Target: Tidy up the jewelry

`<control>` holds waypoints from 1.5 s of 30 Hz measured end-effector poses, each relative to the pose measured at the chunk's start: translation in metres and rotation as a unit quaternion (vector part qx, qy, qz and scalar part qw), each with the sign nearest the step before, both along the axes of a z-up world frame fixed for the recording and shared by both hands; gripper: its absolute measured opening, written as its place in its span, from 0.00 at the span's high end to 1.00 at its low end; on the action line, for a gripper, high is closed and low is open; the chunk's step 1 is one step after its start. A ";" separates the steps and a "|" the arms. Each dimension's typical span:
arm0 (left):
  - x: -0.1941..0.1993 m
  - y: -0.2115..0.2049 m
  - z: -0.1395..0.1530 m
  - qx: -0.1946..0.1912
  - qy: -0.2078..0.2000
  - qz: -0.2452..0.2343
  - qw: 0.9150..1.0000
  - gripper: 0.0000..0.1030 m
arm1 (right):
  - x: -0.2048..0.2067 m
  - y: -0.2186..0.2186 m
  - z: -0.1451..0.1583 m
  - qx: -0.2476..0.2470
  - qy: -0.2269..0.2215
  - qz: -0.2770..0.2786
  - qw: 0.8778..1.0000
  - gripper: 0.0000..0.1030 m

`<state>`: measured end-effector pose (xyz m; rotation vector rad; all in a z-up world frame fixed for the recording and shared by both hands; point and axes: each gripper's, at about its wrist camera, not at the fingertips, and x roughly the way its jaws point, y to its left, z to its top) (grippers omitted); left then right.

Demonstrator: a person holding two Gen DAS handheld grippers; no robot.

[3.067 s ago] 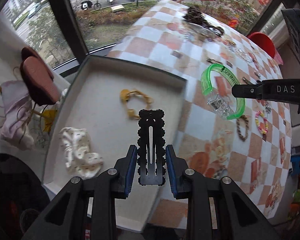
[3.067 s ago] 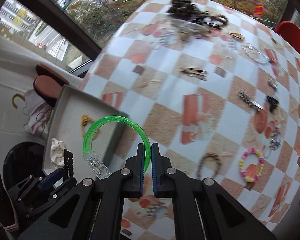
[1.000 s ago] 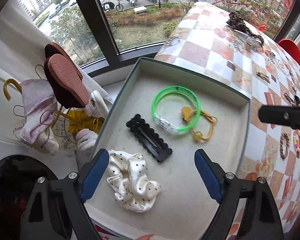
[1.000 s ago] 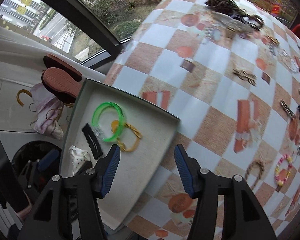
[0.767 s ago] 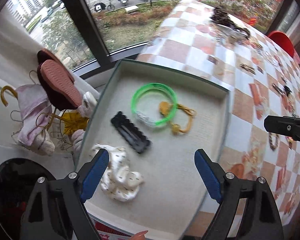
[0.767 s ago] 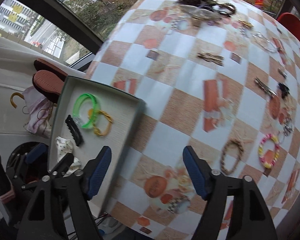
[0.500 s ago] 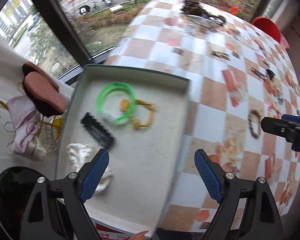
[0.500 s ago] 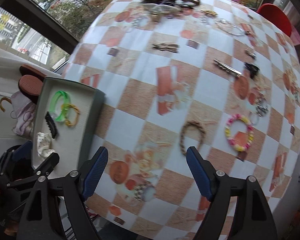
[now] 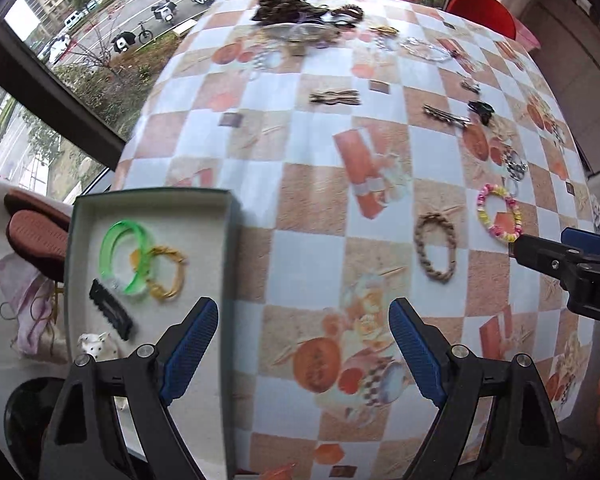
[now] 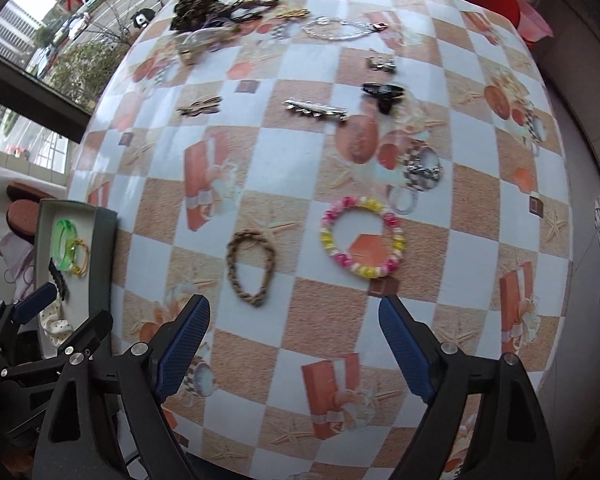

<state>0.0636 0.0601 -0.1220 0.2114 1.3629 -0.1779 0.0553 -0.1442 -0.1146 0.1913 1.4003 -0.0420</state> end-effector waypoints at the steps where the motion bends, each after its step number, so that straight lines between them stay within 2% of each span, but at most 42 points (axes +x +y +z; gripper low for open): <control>1: 0.000 -0.004 -0.001 0.001 0.001 -0.002 1.000 0.12 | 0.000 -0.005 0.000 -0.002 -0.002 -0.003 1.000 0.14; 10: 0.004 -0.040 -0.013 0.011 0.016 -0.012 1.000 0.12 | -0.004 -0.055 -0.004 -0.009 -0.002 -0.039 0.999 0.14; 25: 0.008 -0.083 -0.046 0.005 0.053 -0.004 0.999 0.12 | -0.013 -0.116 -0.030 -0.017 0.048 -0.055 0.997 0.14; 35: 0.021 -0.100 -0.074 0.009 0.074 0.000 0.997 0.12 | 0.026 -0.132 -0.046 -0.015 0.045 -0.047 0.998 0.14; 42: 0.031 -0.106 -0.092 0.014 0.079 0.010 0.997 0.12 | 0.063 -0.126 -0.060 -0.013 0.032 -0.034 0.999 0.14; 45: 0.035 -0.108 -0.095 0.005 0.077 0.014 0.997 0.12 | 0.077 -0.117 -0.068 -0.012 0.029 -0.026 0.999 0.14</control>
